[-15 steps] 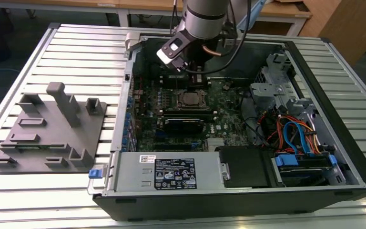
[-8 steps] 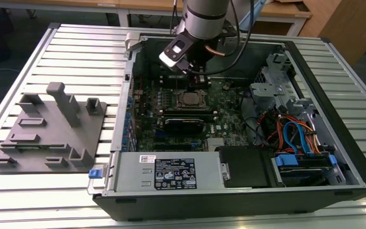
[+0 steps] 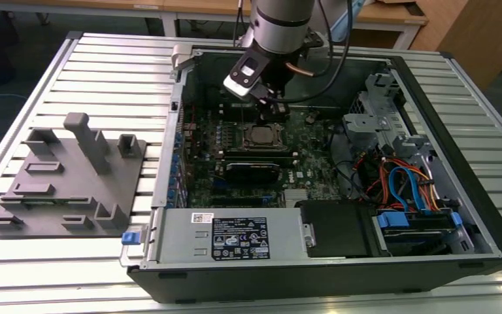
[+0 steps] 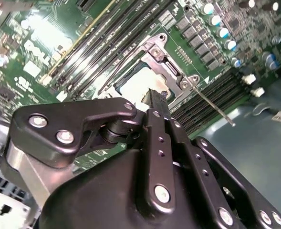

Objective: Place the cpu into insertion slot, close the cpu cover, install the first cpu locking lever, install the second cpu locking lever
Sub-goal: 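Install the first cpu locking lever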

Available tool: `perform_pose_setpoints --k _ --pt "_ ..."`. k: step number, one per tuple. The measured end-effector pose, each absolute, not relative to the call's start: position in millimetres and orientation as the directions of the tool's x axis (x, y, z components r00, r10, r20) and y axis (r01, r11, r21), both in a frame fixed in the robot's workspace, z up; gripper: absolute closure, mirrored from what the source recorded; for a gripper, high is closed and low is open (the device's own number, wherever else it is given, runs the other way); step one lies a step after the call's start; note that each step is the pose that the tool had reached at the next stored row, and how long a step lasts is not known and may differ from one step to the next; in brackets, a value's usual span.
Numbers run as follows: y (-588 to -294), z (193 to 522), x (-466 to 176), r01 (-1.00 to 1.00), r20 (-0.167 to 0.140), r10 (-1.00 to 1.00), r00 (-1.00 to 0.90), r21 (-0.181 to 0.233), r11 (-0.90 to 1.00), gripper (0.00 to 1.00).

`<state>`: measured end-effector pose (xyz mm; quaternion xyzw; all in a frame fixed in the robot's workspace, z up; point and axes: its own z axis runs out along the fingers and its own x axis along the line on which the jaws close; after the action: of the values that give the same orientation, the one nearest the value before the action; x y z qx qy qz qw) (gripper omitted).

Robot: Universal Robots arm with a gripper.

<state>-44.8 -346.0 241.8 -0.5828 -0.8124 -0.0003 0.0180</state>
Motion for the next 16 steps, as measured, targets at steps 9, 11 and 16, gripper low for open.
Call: perform_pose_setpoints --k 9,11,16 --pt "-346.0 241.8 -44.8 0.883 0.03 0.883 -0.469 -0.021 0.469 0.9" --pt "-346.0 241.8 -44.8 0.866 0.03 0.866 -0.499 -0.021 0.5 0.9" --pt "-345.9 241.8 -44.8 0.819 0.03 0.819 -0.573 -0.021 0.574 0.9"
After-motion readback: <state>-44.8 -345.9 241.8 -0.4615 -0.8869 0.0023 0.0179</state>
